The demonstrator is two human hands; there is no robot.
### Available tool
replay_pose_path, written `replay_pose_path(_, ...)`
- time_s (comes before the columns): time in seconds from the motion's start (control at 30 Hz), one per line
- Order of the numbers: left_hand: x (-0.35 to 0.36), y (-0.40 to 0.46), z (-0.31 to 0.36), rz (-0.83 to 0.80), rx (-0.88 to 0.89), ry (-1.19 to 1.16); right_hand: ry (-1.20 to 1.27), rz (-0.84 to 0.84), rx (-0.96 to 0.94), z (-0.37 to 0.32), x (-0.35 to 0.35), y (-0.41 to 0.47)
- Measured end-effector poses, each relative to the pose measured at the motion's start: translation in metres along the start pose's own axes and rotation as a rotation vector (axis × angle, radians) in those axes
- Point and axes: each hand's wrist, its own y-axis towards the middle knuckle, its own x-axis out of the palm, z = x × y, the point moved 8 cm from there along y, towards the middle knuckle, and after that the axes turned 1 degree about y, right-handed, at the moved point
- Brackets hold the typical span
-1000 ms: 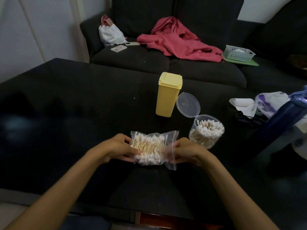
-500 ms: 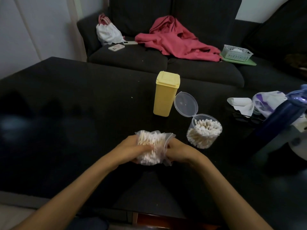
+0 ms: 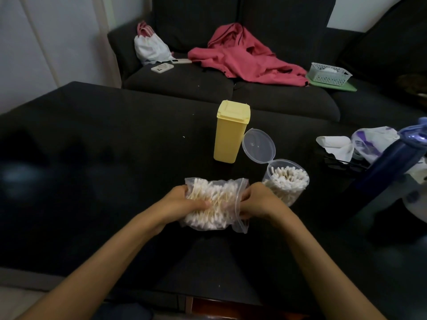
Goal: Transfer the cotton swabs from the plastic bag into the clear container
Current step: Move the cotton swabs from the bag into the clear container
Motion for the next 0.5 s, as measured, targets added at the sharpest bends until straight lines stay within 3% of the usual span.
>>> replay_pose_path(0.17,0.001,0.001,0.007,0.056,0.049,-0.058,-0.215,0.19,-0.061,-0.008,-0.01,0.002)
replay_pose_path(0.33,0.01,0.001,0.01,-0.01,0.045,-0.041,-0.094,-0.009,-0.145,-0.012,0.016,0.006)
replay_pose_path(0.5,0.015,-0.002,0.009,-0.064,-0.015,-0.02,-0.096,-0.026,-0.137,-0.014,0.025,0.007)
